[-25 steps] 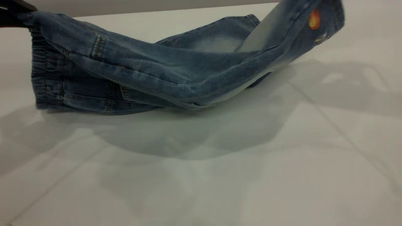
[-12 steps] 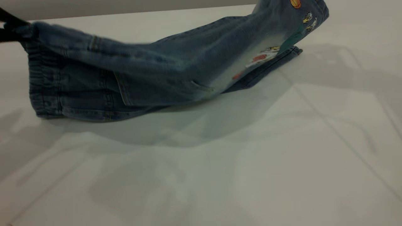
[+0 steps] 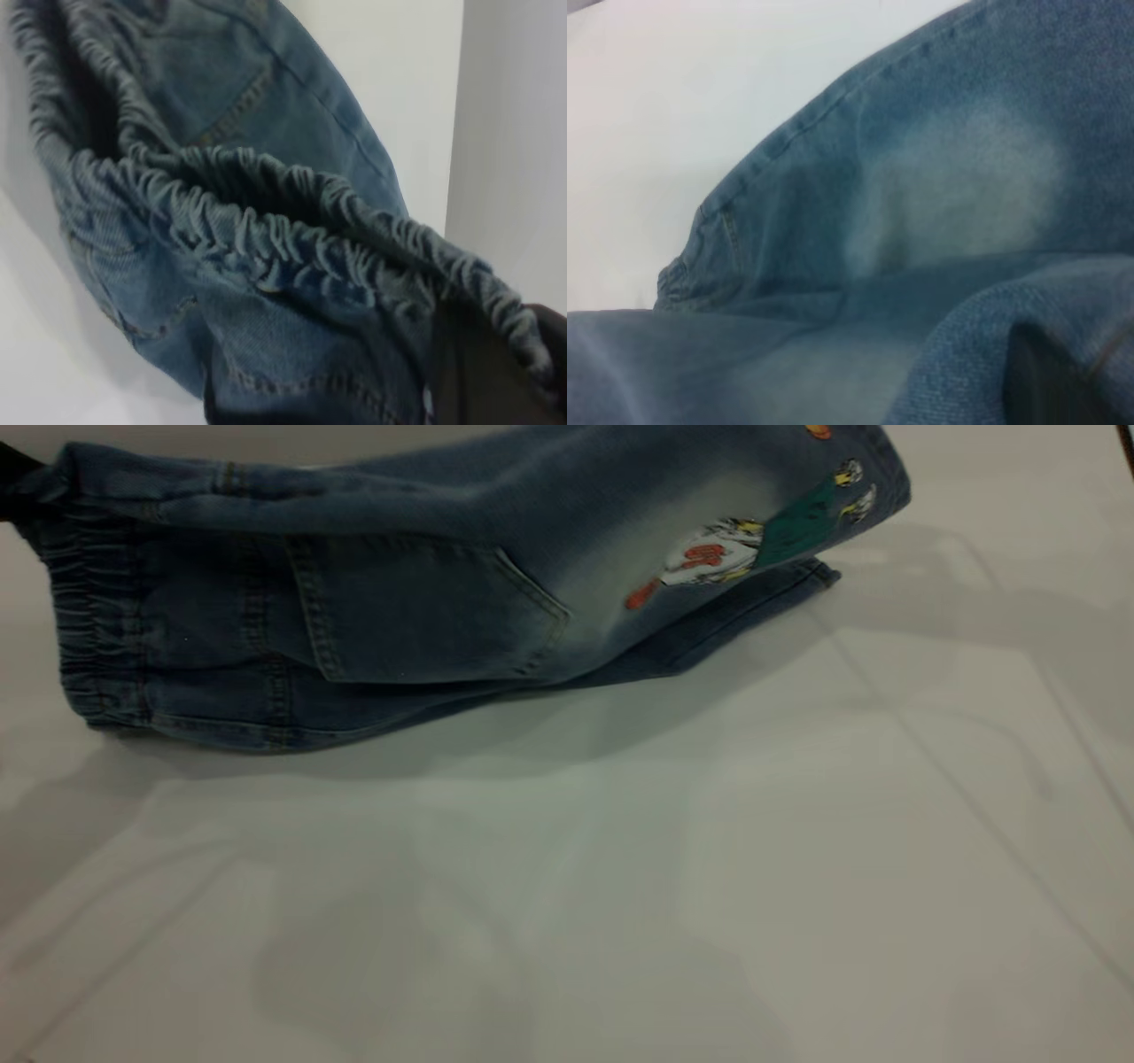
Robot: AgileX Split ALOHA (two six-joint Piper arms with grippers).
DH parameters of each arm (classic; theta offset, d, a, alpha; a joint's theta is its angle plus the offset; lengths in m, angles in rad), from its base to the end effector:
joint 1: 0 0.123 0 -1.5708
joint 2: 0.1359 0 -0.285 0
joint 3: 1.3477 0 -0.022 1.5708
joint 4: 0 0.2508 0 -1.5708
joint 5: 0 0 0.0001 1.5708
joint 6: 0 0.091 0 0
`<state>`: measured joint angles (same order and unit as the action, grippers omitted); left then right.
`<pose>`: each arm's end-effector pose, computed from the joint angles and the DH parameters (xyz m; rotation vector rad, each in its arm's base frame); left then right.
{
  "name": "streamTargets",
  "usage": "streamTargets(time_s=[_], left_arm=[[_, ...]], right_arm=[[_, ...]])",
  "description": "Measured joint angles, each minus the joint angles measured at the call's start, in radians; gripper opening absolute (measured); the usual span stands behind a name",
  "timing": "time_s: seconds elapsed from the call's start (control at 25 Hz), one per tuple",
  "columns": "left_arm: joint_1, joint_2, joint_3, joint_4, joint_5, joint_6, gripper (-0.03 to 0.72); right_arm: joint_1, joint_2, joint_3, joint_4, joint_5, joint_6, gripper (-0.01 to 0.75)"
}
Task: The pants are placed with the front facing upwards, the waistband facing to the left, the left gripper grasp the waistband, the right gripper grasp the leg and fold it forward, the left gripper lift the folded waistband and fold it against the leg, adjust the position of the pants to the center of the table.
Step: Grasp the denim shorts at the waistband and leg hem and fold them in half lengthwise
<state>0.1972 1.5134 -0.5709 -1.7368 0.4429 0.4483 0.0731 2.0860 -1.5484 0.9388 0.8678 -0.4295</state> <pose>0.2647 0.0136 0.1745 -1.5346 1.9820 -1.0211 0.4378 0.0883 0.1978 0.0535 2.5980 0.9995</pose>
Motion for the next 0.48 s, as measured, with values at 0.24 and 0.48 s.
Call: streamTargets(time_s=[0.24,0.48], left_arm=[[0.000,0.003,0.000,-0.013,-0.119,-0.068,0.109],[0.000,0.050,0.000,-0.012,-0.197,-0.171,0.109]], right_arm=[[0.000,0.089,-0.088,0.004,0.037,0.073,0.017],[0.014,0.161,-0.150,0.047,0.045,0.101,0.017]])
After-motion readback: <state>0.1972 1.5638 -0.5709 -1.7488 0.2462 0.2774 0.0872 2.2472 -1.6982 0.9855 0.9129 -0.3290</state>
